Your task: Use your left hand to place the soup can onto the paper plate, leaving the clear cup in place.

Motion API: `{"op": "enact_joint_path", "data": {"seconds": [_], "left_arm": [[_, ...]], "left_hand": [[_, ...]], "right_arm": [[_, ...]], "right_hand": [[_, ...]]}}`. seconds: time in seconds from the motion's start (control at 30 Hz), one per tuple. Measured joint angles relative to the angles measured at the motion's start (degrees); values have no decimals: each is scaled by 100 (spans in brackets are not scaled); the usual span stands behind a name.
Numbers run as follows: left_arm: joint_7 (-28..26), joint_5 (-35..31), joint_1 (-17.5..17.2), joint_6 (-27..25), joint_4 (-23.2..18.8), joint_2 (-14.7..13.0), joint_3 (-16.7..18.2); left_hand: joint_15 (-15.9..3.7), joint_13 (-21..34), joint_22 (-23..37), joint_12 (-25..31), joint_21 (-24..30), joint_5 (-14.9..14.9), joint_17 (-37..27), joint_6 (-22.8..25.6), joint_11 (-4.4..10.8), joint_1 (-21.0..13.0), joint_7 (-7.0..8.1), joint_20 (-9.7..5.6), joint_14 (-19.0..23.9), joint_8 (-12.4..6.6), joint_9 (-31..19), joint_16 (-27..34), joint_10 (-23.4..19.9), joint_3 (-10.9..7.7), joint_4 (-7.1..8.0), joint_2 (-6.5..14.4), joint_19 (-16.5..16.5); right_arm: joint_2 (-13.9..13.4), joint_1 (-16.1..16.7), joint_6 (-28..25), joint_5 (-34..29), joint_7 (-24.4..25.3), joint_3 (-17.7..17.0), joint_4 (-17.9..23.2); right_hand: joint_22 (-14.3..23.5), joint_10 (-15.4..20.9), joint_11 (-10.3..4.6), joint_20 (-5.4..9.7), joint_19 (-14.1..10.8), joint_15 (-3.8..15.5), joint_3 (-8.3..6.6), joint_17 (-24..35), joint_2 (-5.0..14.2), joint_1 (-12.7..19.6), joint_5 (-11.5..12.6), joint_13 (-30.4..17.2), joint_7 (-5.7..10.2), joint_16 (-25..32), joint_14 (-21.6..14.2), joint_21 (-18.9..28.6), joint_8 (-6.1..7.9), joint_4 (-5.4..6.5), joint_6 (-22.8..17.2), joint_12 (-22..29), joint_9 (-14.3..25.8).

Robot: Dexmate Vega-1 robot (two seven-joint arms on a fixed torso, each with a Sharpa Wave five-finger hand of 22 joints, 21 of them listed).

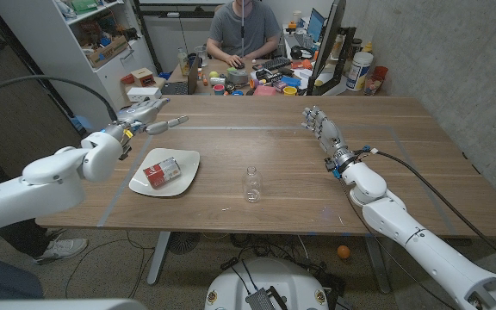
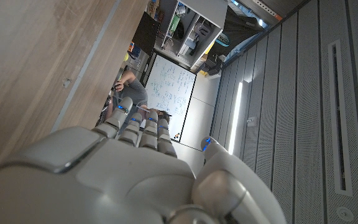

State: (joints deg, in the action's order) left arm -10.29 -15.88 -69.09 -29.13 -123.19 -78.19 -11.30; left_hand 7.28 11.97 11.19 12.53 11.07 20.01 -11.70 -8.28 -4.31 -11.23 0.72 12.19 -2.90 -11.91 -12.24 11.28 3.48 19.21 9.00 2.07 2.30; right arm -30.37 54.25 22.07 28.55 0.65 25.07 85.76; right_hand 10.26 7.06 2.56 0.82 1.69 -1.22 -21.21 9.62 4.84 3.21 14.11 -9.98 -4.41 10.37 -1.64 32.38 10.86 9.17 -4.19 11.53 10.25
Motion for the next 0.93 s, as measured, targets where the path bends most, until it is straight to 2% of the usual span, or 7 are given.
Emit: {"op": "enact_joint_path", "data": {"seconds": [0.47, 0.7, 0.93], "left_arm": [[-101, 136, -133, 595, 195, 49, 426], [-96, 149, -229, 927, 293, 129, 645], [-9, 48, -243, 1060, 302, 217, 714]], "left_hand": [[-12, 1, 0, 0, 41, 0, 24, 63, -7, 28, 0, 0, 51, -45, -1, 40, -69, 0, 0, 28, 0], [13, 1, 0, 0, 41, 0, 26, 84, -7, 28, -20, -22, 84, -45, -1, 40, -69, -2, -1, 28, -23], [-13, 1, 0, 0, 41, 0, 25, 93, -7, 28, -30, -16, 110, -44, -1, 41, -69, -23, -23, 28, -29]], "right_arm": [[131, 110, 100, -166, 275, 35, 20], [151, 340, 164, -279, 502, 33, 179], [184, 525, 331, -338, 637, -9, 228]], "right_hand": [[0, 0, 0, 0, 0, 0, 0, 0, 0, 0, 0, 0, 0, 0, 0, 0, 0, 0, 0, 0, 0], [0, 0, 0, 0, 0, 0, 0, 0, 0, 0, 0, 0, 0, 0, 0, 0, 0, 0, 0, 0, 0], [0, 0, 0, 0, 0, 0, 0, 0, 0, 0, 0, 0, 0, 0, 0, -18, 0, 0, 0, 0, 0]]}}
